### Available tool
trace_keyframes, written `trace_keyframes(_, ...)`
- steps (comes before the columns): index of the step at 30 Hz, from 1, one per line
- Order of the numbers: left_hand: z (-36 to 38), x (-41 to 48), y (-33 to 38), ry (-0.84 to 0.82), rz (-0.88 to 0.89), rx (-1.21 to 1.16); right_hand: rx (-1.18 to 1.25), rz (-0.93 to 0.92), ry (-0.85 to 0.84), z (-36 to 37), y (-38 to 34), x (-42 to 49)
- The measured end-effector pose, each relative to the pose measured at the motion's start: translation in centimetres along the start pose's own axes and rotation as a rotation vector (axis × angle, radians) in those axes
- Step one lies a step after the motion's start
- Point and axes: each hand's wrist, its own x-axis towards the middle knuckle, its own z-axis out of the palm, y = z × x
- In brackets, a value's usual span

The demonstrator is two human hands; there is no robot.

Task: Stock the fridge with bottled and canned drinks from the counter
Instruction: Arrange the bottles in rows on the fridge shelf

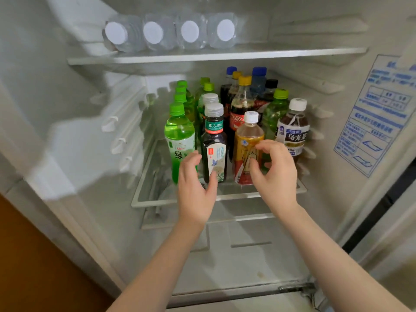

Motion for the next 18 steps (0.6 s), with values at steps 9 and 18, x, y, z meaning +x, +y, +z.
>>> trace_keyframes(9,2.8,-1.5,-2.2,-0.035,-0.299,0.129,-0.016,-0.065,-0.14,-0.2,-2.2,5.7)
trace_keyframes(18,3.1,-1.2,-2.9,-0.063,-0.291,0.3,-0.17,-0.002,-0.468,2.5,-4.1,7.6)
